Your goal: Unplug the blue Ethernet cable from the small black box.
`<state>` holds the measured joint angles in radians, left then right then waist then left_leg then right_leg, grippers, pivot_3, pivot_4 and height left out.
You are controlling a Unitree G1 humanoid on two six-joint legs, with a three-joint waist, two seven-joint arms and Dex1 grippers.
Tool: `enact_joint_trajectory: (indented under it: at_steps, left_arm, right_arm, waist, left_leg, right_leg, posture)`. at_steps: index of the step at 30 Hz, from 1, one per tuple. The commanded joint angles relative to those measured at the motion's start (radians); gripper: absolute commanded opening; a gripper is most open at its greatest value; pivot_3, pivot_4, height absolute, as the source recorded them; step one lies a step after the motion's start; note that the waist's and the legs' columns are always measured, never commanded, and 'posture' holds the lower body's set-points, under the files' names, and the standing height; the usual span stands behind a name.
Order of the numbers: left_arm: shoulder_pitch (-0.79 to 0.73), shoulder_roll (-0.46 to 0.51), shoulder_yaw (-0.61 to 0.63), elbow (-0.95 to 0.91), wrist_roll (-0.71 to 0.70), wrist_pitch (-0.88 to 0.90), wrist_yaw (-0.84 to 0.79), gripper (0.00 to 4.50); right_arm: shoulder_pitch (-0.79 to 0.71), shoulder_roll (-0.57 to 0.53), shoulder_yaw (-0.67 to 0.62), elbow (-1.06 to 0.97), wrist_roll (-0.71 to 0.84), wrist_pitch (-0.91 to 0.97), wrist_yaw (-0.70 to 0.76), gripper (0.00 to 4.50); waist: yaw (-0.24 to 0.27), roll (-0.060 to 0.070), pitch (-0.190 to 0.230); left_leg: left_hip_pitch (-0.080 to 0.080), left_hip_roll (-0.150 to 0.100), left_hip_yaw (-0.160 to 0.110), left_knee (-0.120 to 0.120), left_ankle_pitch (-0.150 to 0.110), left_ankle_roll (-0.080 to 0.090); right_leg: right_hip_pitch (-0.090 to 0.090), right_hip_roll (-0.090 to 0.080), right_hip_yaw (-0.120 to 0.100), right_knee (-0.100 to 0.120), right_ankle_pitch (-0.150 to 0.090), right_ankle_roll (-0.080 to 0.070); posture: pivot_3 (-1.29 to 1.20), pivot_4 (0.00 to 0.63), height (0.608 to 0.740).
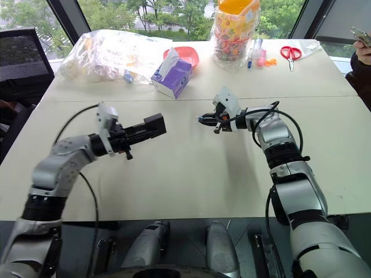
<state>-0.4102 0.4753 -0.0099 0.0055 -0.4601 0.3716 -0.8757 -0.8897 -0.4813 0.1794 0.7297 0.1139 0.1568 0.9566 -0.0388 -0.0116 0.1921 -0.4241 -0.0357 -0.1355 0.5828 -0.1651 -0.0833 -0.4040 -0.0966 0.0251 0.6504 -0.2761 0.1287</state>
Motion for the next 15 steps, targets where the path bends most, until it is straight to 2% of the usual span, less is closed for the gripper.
enact_joint_trajectory:
  at_steps: [1,2,4,6,7,8,10,15]
  left_arm:
    - [-0.054,-0.062,-0.018,0.087,0.088,-0.143,0.049,0.45]
    - [-0.062,-0.078,-0.03,0.112,0.11,-0.177,0.049,0.45]
    - [-0.076,-0.117,-0.057,0.151,0.143,-0.223,0.052,0.45]
    - [-0.085,-0.153,-0.077,0.17,0.159,-0.241,0.056,0.45]
    - [-0.086,-0.168,-0.084,0.175,0.164,-0.244,0.057,0.45]
    - [-0.086,-0.182,-0.091,0.183,0.17,-0.249,0.058,0.45]
    - [-0.08,-0.202,-0.101,0.195,0.179,-0.256,0.058,0.45]
    - [-0.06,-0.238,-0.131,0.254,0.226,-0.293,0.066,0.45]
  right_arm:
    - [-0.018,0.017,-0.05,0.07,-0.048,-0.086,-0.152,0.21]
    - [-0.016,0.022,-0.058,0.083,-0.052,-0.096,-0.173,0.68]
    - [-0.007,0.031,-0.077,0.083,-0.042,-0.08,-0.188,1.14]
    - [0.006,0.031,-0.09,0.049,-0.025,-0.039,-0.165,2.04]
    - [0.014,0.028,-0.095,0.024,-0.017,-0.02,-0.15,2.65]
    - [0.021,0.026,-0.105,-0.002,-0.006,-0.002,-0.138,2.99]
    - [0.036,0.022,-0.127,-0.057,0.018,0.034,-0.127,3.95]
    - [0.065,0.029,-0.22,-0.218,0.124,0.18,-0.138,3.95]
  waist:
    - [0.0,0.0,0.0]
    - [-0.001,0.0,0.0]
    - [-0.004,0.0,0.0]
    - [-0.004,0.0,0.0]
    - [-0.004,0.0,0.0]
    - [-0.005,0.0,0.0]
    - [-0.006,0.0,0.0]
    - [-0.005,0.0,0.0]
  left_leg:
    - [0.0,0.0,0.0,0.0,0.0,0.0]
    - [0.0,0.0,0.0,0.0,0.0,0.0]
    - [0.0,0.0,0.0,0.0,0.0,0.0]
    - [-0.001,0.0,0.0,0.0,0.0,0.0]
    - [-0.001,0.0,0.0,0.0,0.0,0.0]
    - [-0.001,0.0,0.0,0.0,0.0,0.0]
    - [0.0,0.0,0.0,0.0,0.0,0.0]
    - [0.0,0.0,0.0,0.002,0.0,0.0]
  right_leg:
    - [0.0,0.0,0.0,0.001,0.0,0.0]
    - [-0.001,0.0,0.0,0.001,0.0,0.0]
    - [-0.001,0.0,0.0,0.001,0.0,0.0]
    - [-0.001,0.0,0.0,0.001,0.0,0.0]
    - [0.0,0.0,0.0,0.001,0.0,0.0]
    - [0.0,0.0,0.0,0.001,0.0,0.0]
    - [-0.001,0.0,0.0,0.002,0.0,0.001]
    - [-0.001,0.0,0.0,0.003,0.0,0.001]
  posture:
    - [0.0,0.15,0.726]
    - [0.0,0.15,0.726]
    - [0.0,0.15,0.726]
    - [0.0,0.15,0.726]
    - [0.0,0.15,0.726]
    - [0.0,0.15,0.726]
    - [0.0,0.15,0.726]
    - [0.0,0.15,0.726]
